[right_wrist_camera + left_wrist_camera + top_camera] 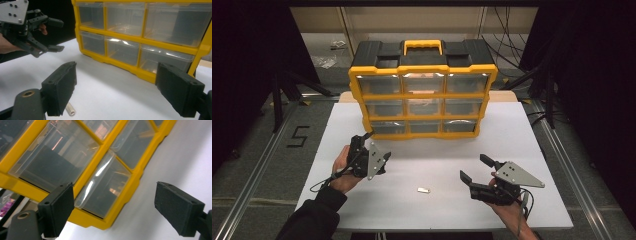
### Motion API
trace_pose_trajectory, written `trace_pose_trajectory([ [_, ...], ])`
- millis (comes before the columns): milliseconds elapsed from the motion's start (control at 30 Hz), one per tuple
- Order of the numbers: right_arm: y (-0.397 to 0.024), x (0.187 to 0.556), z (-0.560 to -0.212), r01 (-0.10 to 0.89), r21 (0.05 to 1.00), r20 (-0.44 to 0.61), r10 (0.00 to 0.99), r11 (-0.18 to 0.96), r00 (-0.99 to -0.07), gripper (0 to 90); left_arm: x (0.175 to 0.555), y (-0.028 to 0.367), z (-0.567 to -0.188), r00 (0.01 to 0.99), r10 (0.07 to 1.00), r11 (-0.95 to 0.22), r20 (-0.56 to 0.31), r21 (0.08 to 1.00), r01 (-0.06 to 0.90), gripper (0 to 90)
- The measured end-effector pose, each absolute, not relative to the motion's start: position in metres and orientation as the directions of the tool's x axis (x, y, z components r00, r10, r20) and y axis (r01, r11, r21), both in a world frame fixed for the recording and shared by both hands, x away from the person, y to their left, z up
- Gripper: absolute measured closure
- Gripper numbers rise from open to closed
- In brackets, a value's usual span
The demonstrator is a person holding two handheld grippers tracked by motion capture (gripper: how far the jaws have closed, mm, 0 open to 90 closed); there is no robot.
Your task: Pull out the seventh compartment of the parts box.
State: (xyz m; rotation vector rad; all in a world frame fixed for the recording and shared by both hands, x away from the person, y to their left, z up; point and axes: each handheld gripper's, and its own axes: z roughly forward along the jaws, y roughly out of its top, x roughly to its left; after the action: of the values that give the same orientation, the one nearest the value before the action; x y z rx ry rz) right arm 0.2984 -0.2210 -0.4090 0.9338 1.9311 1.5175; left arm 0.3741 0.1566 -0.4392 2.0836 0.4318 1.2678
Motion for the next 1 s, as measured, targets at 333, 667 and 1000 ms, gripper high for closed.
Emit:
trace_pose_trajectory([
  [333,-0.22,0.299,-0.409,0.205,0.968,0.022,0.77,0.142,-0.638,18.4,0.395,0.152,-0.446,0.446,0.573,-0.751,0.687,0.659,-0.05,16.1],
  [667,-0.22,0.299,-0.409,0.205,0.968,0.022,0.768,0.143,-0.64,18.5,0.408,0.149,-0.453,0.411,0.573,-0.76,0.709,0.647,-0.057,17.3],
  [1000,-0.219,0.299,-0.41,0.204,0.968,0.02,0.765,0.146,-0.644,18.5,0.415,0.149,-0.457,0.407,0.577,-0.761,0.708,0.647,-0.047,18.2],
])
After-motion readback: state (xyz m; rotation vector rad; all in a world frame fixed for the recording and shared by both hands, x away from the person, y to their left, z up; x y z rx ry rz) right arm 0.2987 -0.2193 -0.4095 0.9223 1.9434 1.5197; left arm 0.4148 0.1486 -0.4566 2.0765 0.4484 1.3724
